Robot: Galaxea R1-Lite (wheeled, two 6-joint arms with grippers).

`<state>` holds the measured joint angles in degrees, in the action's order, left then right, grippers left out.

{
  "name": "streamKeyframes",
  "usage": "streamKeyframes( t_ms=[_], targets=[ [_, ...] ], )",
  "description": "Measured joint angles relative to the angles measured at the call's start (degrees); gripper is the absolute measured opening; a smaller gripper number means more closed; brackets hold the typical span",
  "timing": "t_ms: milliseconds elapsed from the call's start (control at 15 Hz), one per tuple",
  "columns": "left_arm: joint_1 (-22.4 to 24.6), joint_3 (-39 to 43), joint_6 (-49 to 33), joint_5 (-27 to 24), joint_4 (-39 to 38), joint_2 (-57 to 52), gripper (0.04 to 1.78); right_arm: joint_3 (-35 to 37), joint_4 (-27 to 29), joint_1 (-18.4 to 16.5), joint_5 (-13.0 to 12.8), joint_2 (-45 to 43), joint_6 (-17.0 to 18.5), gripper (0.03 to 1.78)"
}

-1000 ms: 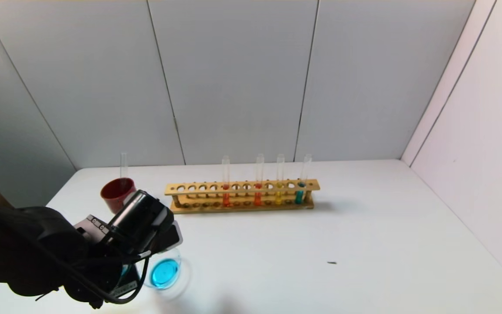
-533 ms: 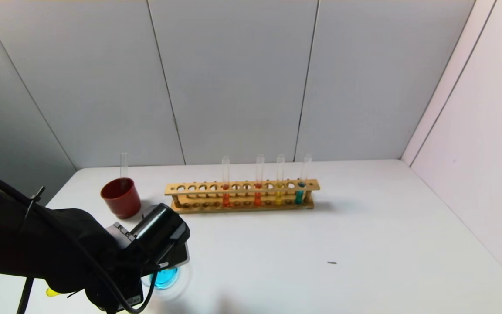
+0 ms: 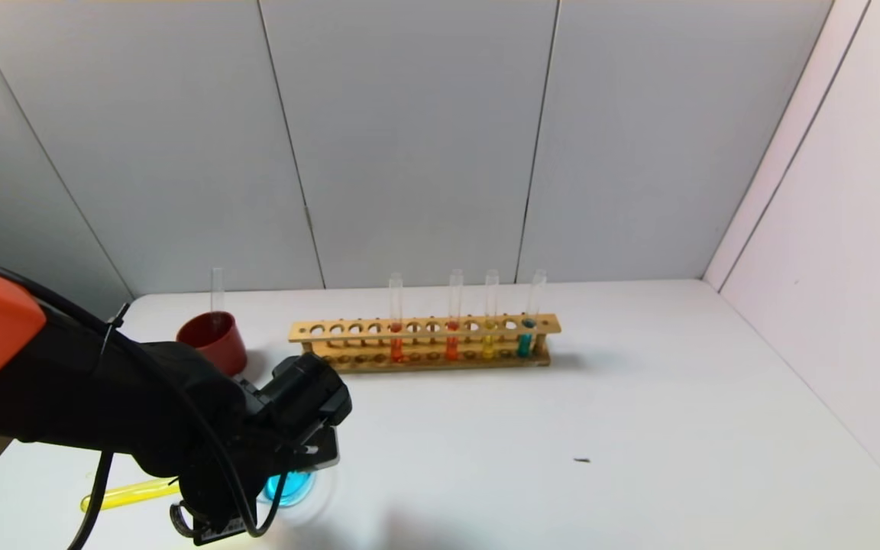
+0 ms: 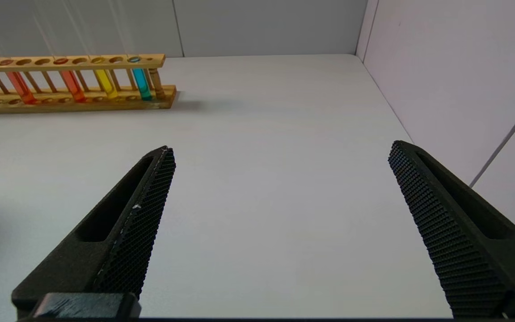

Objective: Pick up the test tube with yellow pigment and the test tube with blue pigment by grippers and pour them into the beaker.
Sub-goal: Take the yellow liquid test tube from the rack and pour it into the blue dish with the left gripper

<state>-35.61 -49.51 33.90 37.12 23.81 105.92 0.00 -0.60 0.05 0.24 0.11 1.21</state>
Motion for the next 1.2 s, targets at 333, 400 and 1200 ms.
streamKeyframes(
  t_ms=[333, 400, 1200],
  targets=[
    [2.5, -2.6, 0.4, -0.7, 1.5, 1.8, 0.33, 0.0, 0.0, 0.0, 0.0, 0.0, 0.0, 1.74],
    [3.1, -2.6, 0.2, -1.6, 1.2, 2.1, 0.33, 0.0, 0.0, 0.0, 0.0, 0.0, 0.0, 1.74],
    [4.8, -3.1, 1.7, -1.8, 2.4, 3.5, 0.33, 0.0, 0.0, 0.0, 0.0, 0.0, 0.0, 1.74]
  ],
)
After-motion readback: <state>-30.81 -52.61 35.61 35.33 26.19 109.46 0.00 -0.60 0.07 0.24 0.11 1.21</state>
